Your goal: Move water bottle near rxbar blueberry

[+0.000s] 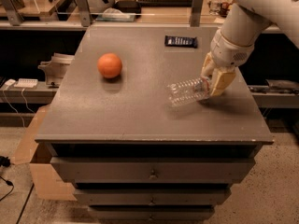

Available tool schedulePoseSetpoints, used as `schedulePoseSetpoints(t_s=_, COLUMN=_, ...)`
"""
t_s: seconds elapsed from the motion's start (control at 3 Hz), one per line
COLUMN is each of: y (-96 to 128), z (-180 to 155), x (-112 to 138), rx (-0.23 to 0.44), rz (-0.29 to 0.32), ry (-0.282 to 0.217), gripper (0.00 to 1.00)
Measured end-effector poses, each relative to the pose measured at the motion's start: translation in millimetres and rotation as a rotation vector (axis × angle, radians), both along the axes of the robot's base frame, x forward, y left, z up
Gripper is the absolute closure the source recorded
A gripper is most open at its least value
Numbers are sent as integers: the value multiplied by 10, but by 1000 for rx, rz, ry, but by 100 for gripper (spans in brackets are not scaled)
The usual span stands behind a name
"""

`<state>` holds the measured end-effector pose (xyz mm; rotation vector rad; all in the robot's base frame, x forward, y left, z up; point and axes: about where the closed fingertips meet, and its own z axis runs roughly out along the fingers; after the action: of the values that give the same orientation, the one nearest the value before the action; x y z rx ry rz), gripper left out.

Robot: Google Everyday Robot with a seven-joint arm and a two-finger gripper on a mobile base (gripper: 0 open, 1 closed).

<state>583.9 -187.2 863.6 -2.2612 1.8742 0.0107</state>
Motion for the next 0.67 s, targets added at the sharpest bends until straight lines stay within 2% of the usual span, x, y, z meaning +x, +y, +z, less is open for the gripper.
schedulePoseSetpoints(t_s=0.33, y=-122, z=181, x=169, rx=50, rz=-109, ry=-13, gripper=100)
schedulePoseSetpoints(t_s=0.67, y=-131, z=256, x=234, rx=61, rz=-124, ry=-38, gripper=100)
